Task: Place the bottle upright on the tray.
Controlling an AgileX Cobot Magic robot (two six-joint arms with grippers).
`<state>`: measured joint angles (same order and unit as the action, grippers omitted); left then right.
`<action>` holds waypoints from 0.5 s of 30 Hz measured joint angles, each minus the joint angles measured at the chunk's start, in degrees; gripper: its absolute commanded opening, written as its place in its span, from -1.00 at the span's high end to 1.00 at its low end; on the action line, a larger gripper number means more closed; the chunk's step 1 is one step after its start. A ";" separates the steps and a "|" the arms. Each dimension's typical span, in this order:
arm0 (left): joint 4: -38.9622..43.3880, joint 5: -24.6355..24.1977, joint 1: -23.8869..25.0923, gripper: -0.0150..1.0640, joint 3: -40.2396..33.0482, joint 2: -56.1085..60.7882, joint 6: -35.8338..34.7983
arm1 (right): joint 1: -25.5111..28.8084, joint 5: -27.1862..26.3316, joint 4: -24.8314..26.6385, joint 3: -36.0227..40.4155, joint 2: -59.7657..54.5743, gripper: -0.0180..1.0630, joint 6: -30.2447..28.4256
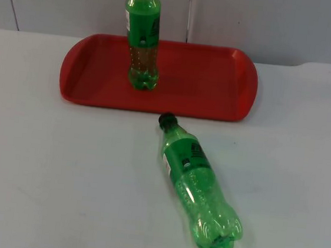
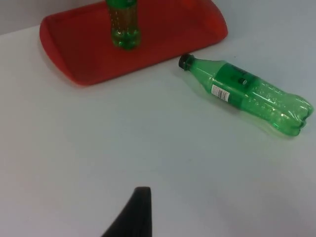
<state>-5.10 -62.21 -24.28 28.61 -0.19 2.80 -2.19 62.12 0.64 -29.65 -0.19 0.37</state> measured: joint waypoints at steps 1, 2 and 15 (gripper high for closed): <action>0.12 0.00 0.00 -0.98 0.00 0.00 0.00 | 0.00 0.00 0.00 0.00 0.00 -0.59 0.00; 0.21 0.00 0.00 -0.98 0.00 0.00 0.00 | 0.00 0.00 0.00 0.00 0.00 -0.59 0.00; 0.35 0.00 0.00 -0.98 0.00 0.00 -0.21 | 0.00 0.00 0.00 0.00 0.00 -0.59 0.00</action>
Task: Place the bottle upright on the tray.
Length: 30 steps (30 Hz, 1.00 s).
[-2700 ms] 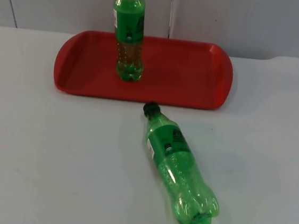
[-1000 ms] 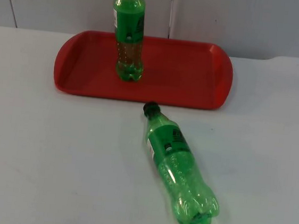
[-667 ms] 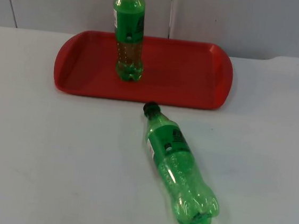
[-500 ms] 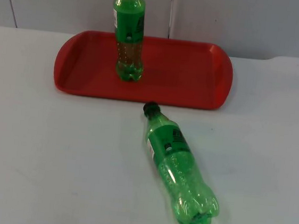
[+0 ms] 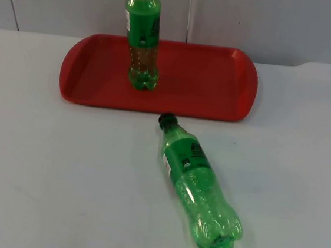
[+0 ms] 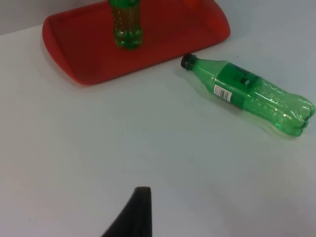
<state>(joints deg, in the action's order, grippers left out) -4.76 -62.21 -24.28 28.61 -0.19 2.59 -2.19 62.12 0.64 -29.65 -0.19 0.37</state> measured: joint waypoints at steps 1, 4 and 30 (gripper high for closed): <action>0.00 0.00 0.00 -0.98 0.00 0.00 0.00 | 0.00 0.00 0.00 0.00 0.00 -0.59 0.00; 0.00 0.00 0.00 -0.98 0.00 0.00 0.00 | 0.00 0.00 0.00 0.00 0.00 -0.59 0.00; 0.03 0.00 0.00 -0.98 0.00 0.00 0.10 | 0.00 -0.35 0.00 -2.16 -0.20 -0.59 0.28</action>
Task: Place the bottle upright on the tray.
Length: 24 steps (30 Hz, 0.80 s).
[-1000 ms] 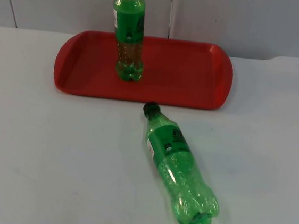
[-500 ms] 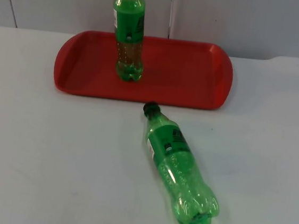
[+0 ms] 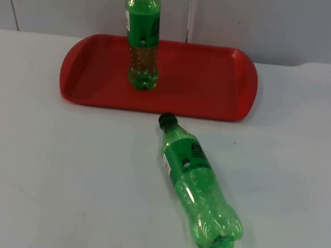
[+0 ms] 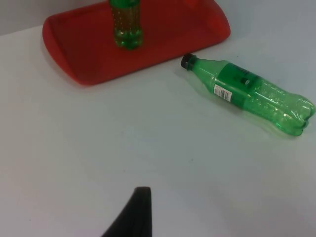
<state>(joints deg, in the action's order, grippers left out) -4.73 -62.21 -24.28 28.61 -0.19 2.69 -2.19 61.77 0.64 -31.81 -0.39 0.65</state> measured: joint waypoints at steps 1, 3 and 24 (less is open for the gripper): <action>0.00 0.00 0.00 -0.98 0.00 0.00 0.00 | 0.00 0.00 0.00 0.00 0.00 -0.59 0.00; 0.00 0.00 0.00 -0.98 0.00 0.00 0.00 | 0.00 0.00 0.00 -1.72 -1.69 -0.59 0.00; 0.43 0.00 0.00 -0.98 0.00 0.00 0.00 | 0.00 -1.12 0.88 -12.80 -29.60 -0.59 -1.46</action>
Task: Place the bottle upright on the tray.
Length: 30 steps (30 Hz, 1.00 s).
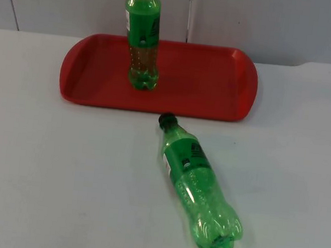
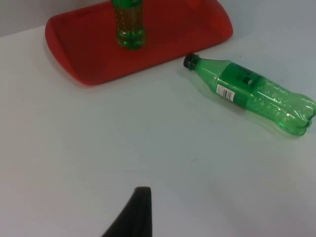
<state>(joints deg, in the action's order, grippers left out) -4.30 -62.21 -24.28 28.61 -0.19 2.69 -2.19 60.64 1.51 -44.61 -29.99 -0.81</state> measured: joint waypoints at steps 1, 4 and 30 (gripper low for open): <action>0.00 0.00 0.00 -0.98 0.00 0.00 0.00 | 0.00 -0.13 0.00 -0.94 -2.83 -0.59 -0.29; 0.00 0.00 0.00 -0.98 0.00 0.00 0.00 | 0.00 -0.51 0.00 -2.48 -8.26 -0.59 -0.64; 0.22 0.00 0.00 -0.98 0.00 0.00 0.10 | -1.34 -2.19 6.27 -11.30 -44.10 -0.59 -3.10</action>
<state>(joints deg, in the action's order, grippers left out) -4.08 -62.21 -24.28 28.61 -0.19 2.79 -3.53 58.46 7.78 -55.91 -74.09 -3.91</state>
